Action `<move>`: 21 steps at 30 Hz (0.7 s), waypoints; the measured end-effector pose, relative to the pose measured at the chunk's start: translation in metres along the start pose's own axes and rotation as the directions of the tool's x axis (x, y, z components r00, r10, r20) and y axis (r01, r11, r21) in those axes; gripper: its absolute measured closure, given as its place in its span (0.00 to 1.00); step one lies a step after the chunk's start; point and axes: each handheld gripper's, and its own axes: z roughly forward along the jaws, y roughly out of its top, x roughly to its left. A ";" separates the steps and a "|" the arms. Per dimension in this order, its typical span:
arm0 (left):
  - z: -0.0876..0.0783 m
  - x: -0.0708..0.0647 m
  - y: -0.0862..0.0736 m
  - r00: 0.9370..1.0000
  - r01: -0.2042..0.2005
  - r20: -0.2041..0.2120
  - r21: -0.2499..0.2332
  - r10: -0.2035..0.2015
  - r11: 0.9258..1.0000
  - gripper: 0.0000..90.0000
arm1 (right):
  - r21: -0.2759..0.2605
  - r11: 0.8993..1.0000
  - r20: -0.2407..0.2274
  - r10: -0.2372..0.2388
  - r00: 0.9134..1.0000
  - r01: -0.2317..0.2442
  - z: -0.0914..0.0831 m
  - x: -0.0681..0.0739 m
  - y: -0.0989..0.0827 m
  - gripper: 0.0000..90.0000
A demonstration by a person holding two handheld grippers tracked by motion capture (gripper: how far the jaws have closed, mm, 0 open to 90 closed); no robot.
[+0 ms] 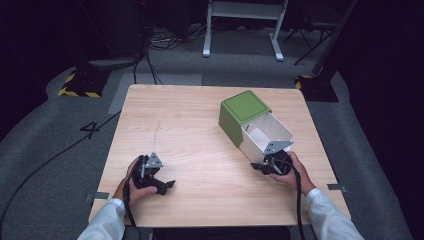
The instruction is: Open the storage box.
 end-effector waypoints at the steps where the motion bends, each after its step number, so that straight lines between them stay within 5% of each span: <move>1: 0.000 0.000 0.000 1.000 0.000 0.000 0.000 0.000 1.000 0.00 | -0.007 1.000 -0.001 -0.001 1.000 0.001 -0.001 0.000 0.001 0.69; 14: 0.000 0.000 0.000 1.000 0.001 0.000 0.000 -0.001 1.000 0.00 | -0.086 0.996 0.053 0.029 0.998 -0.024 -0.032 -0.002 0.007 0.30; 21: 0.000 0.000 0.000 1.000 0.001 0.000 -0.001 -0.001 1.000 0.00 | -0.133 0.991 0.091 0.004 0.996 0.009 -0.049 0.001 0.008 0.26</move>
